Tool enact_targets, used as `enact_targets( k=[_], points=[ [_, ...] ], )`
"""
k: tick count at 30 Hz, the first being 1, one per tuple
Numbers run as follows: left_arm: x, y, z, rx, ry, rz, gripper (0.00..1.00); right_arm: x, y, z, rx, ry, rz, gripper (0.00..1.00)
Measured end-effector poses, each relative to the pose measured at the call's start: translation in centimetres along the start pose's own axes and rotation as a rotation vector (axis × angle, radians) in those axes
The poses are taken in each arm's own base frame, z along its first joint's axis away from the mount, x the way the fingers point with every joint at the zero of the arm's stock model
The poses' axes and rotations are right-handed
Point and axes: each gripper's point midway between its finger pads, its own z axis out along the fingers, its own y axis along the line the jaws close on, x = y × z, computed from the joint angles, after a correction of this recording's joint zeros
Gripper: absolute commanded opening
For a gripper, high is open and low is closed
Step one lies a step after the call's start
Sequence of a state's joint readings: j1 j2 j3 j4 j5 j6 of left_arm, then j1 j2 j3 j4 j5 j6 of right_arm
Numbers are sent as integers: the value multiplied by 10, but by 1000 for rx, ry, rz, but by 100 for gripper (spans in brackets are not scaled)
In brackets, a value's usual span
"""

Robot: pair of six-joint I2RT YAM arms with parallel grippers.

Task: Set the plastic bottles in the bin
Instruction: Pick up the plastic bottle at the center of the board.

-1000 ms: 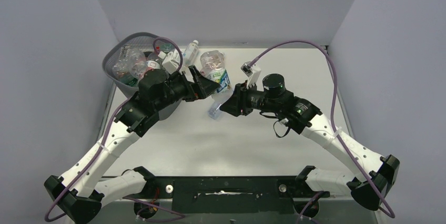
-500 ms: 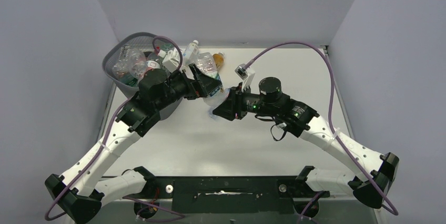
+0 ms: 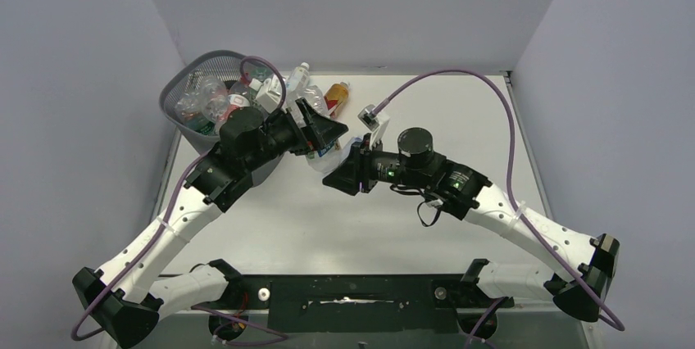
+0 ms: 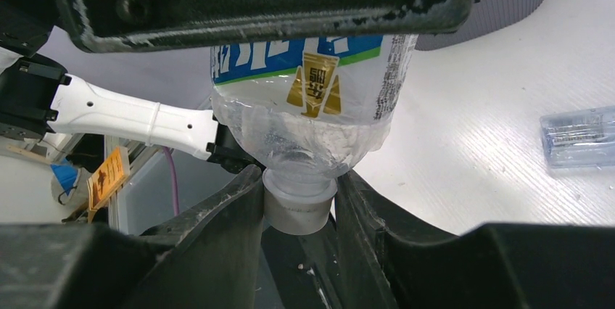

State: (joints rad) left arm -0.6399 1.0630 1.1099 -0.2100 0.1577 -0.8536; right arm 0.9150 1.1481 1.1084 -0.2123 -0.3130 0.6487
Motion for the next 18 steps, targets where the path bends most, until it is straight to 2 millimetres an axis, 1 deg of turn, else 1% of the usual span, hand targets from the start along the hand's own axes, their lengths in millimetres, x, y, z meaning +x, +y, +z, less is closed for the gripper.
enact_targets(
  k=[9, 18],
  points=[
    [-3, -7, 0, 30, -13, -15, 89, 9, -4, 6, 3, -6, -2, 19],
    [-7, -13, 6, 59, -29, -25, 89, 8, -4, 7, 0, -12, -5, 19]
  ],
)
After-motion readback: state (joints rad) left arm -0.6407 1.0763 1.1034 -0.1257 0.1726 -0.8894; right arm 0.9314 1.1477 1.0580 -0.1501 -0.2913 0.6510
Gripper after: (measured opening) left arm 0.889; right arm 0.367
